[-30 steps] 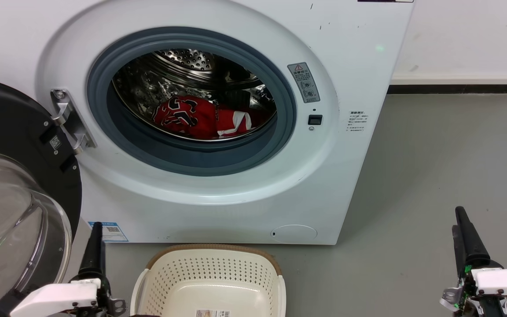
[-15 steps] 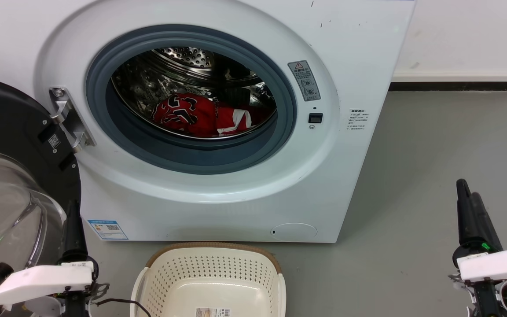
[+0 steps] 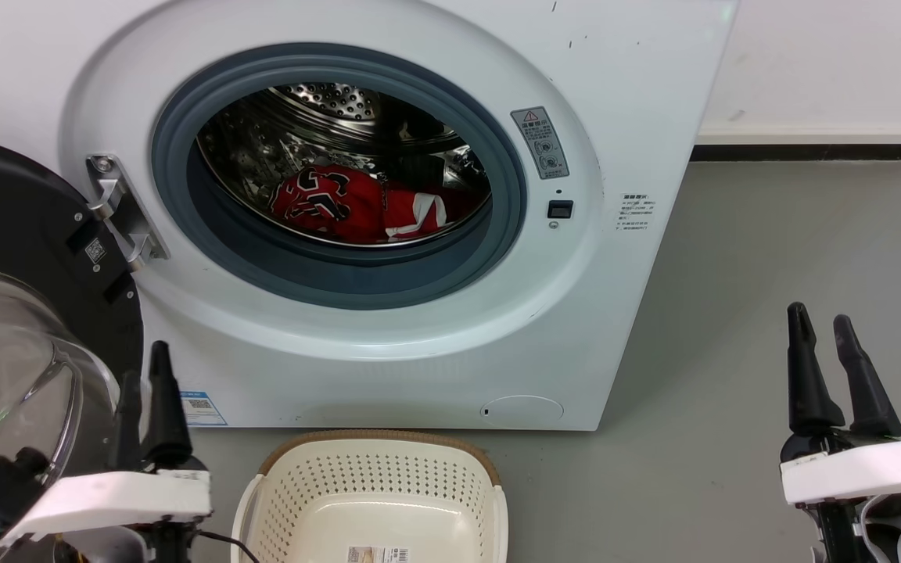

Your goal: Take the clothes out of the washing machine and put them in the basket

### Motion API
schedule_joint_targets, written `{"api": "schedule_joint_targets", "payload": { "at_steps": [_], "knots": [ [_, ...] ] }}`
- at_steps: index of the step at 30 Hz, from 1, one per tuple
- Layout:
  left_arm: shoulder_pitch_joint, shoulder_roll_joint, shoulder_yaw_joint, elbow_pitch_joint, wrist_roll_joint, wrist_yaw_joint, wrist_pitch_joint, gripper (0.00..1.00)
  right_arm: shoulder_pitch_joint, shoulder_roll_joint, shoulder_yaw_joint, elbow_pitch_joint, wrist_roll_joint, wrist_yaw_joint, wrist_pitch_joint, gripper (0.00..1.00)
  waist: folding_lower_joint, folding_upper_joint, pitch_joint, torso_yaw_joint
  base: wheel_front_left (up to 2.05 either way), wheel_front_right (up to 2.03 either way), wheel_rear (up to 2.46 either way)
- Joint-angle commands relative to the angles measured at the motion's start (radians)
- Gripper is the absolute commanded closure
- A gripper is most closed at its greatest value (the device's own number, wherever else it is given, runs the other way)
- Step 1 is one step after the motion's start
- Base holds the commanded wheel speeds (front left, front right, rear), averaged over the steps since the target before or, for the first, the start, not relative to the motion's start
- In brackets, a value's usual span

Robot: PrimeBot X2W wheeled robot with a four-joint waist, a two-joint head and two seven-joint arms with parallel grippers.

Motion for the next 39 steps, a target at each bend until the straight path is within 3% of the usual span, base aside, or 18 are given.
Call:
{"api": "schedule_joint_targets", "payload": {
  "at_steps": [1,7,19,39],
  "knots": [
    [-0.001,0.002,-0.019,-0.034,0.068,0.007,-0.011,0.00,-0.001,-0.007,0.004,-0.028,-0.051,0.000,-0.013,0.00,-0.0001,0.0000,0.000,0.000,0.00,0.00,0.00],
    [0.009,0.003,-0.083,-0.071,0.215,0.044,-0.029,0.00,0.006,-0.007,0.020,-0.050,-0.150,0.000,-0.031,0.00,-0.0001,0.0000,0.002,-0.001,0.00,0.00,0.00],
    [0.022,0.014,-0.175,-0.095,0.430,0.078,-0.062,0.00,0.033,-0.008,0.032,-0.039,-0.306,0.000,-0.064,0.00,-0.0001,0.0000,0.000,-0.003,0.00,0.00,0.00],
    [0.043,0.072,-0.296,-0.022,0.623,0.152,-0.108,0.00,0.058,-0.008,0.039,0.033,-0.484,0.000,-0.110,0.00,-0.0001,0.0000,-0.007,-0.006,0.00,0.00,0.00]
  ]
}}
